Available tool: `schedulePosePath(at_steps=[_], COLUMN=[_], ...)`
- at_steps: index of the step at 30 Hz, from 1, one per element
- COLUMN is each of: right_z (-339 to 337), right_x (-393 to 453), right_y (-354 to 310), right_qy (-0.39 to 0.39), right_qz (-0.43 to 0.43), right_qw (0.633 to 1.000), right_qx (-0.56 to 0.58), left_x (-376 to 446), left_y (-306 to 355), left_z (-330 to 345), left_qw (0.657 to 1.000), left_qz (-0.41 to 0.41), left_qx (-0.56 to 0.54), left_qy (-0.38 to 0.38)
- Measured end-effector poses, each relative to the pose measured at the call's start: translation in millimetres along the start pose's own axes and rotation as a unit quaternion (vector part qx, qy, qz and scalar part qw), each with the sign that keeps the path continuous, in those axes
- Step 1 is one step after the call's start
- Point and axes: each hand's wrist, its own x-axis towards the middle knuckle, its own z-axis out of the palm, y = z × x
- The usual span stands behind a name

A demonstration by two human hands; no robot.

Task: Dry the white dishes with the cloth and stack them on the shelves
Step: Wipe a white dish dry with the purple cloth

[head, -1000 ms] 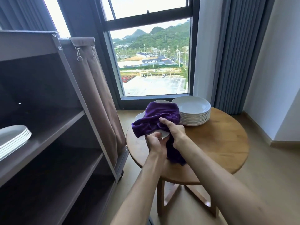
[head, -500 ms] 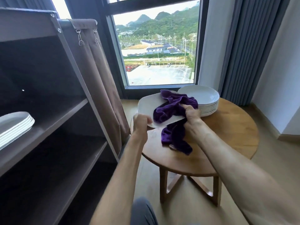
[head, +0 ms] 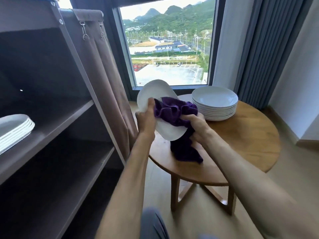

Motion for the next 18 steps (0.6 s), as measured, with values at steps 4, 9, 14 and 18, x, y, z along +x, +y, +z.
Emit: schedulePosePath(at_steps=[4,9,14,18], right_z=[7.7,43.0,32.1,14.5], right_x=[1.5,11.1,-7.3,-13.7], right_y=[9.8,29.6,52.2,50.1], right_qy=[0.041,0.136,0.088,0.051], right_qz=[0.005,0.074,0.056,-0.007], right_qw=[0.997,0.961,0.98,0.995], right_qx=[0.068,0.228,0.168,0.083], left_x=[9.2,-23.6,-23.1,-20.2], left_y=[28.2,-18.0,-39.7,-34.3], left_z=[3.7,29.5,25.1,13.6], left_qw=[0.988,0.993,0.993,0.996], left_qz=[-0.026,0.014,0.022,0.041], left_qx=[0.103,-0.094,-0.113,-0.056], left_qy=[-0.113,-0.071,0.018,-0.051])
